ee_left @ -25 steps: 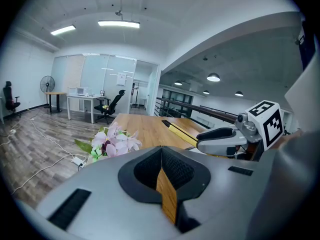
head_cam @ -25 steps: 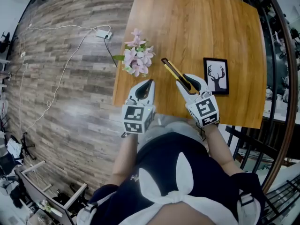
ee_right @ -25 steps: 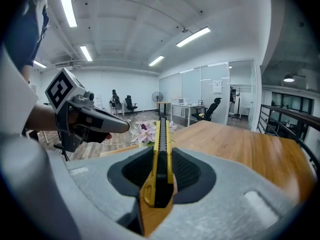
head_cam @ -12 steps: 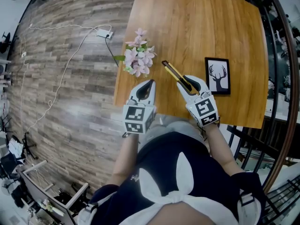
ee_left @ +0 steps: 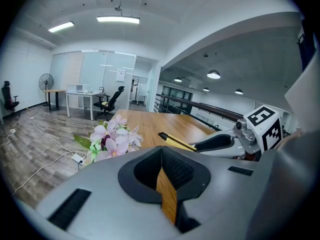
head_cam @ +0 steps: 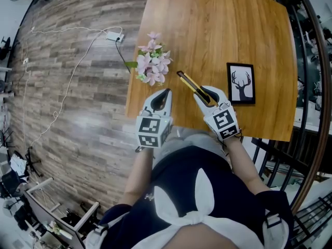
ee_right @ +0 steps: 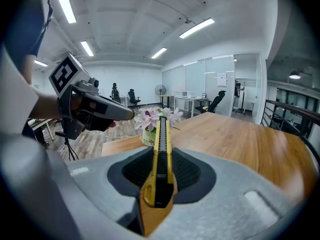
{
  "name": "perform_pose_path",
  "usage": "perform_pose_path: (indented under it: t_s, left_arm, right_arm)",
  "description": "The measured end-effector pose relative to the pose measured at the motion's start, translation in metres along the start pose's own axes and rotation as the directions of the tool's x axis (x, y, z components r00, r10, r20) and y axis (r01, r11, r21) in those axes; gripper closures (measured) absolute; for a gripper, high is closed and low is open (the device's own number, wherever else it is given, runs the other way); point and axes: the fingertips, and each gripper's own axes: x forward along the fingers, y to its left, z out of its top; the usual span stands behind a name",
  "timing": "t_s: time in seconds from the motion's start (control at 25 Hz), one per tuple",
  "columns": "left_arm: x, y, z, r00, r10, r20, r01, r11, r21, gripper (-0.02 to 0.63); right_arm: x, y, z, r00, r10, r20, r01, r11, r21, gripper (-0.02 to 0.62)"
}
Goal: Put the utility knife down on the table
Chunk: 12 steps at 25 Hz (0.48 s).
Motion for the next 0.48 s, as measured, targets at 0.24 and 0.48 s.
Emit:
perform_pose_path:
  t_s: [0.24, 0.48]
  left_arm:
    - [0.002, 0.002, -0.002, 1.0, 0.002, -0.009, -0.002, 1.0, -0.002, 0.588]
    - [0.008, 0.005, -0.005, 1.0, 0.006, -0.018, -0.007, 1.0, -0.01, 0.588]
  right_arm:
    - [0.004, 0.0, -0.007, 1.0, 0.01, -0.02, -0.01, 1.0, -0.004, 0.48]
    - [0.013, 0.001, -0.015, 0.998, 0.035, -0.043, -0.036, 0.999, -0.026, 0.48]
